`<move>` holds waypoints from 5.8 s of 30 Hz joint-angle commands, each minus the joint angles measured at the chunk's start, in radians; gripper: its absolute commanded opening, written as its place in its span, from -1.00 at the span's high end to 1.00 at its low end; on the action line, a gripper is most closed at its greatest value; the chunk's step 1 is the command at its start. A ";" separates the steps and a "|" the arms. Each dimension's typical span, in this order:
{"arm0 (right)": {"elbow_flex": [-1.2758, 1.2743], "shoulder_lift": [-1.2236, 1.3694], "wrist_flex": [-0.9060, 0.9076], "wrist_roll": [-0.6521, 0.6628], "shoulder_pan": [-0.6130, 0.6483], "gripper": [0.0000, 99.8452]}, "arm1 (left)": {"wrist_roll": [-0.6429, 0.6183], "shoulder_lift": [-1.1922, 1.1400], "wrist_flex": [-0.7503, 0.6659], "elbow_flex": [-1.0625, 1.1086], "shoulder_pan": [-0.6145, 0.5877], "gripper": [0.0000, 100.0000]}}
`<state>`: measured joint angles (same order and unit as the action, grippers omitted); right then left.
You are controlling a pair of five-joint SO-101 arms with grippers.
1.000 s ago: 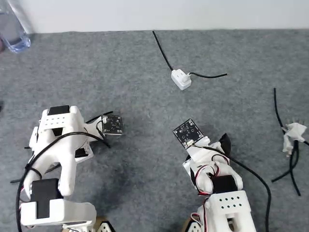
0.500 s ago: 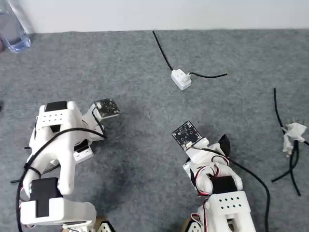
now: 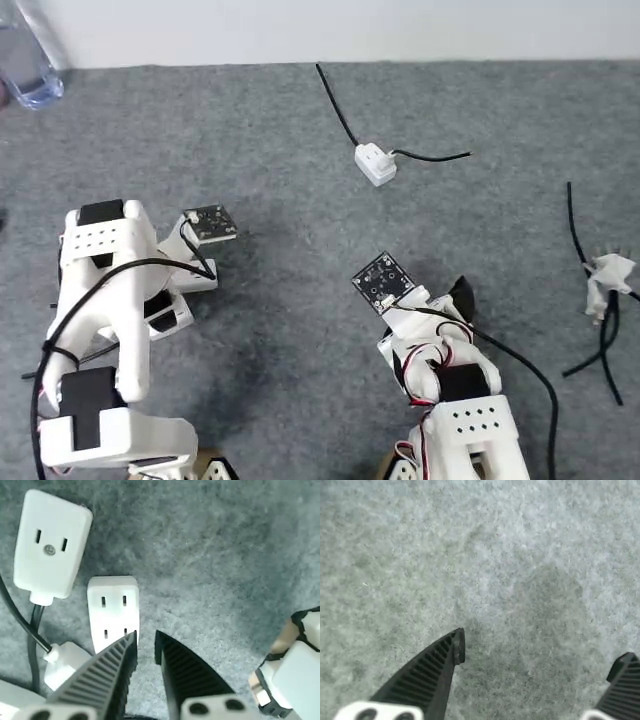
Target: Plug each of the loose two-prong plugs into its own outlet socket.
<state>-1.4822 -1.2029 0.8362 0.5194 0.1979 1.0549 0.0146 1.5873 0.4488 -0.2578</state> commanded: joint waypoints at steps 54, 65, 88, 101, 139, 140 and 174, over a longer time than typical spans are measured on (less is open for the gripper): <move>0.006 -0.012 -0.016 0.012 0.005 0.14 | 0.077 -0.167 -0.239 0.163 -0.035 0.73; 0.006 -0.012 -0.018 0.012 0.005 0.14 | 0.080 -0.417 -0.037 -0.084 -0.015 0.82; 0.006 -0.012 -0.019 0.014 0.005 0.14 | 0.055 0.137 -0.267 0.311 0.006 0.66; 0.006 -0.012 -0.018 0.014 0.005 0.14 | 0.058 0.144 -0.388 0.309 -0.038 0.65; 0.006 -0.012 -0.019 0.014 0.005 0.14 | 0.091 -0.081 -0.416 0.194 -0.072 0.66; 0.006 -0.012 -0.019 0.014 0.005 0.14 | 0.091 -0.081 -0.413 0.196 -0.071 0.66; 0.006 -0.012 -0.019 0.014 0.005 0.14 | 0.124 -0.091 -0.333 0.150 -0.034 0.56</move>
<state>-1.4822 -1.2029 0.8362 0.5224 0.1979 1.1745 -0.0790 1.2912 0.5884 -0.3023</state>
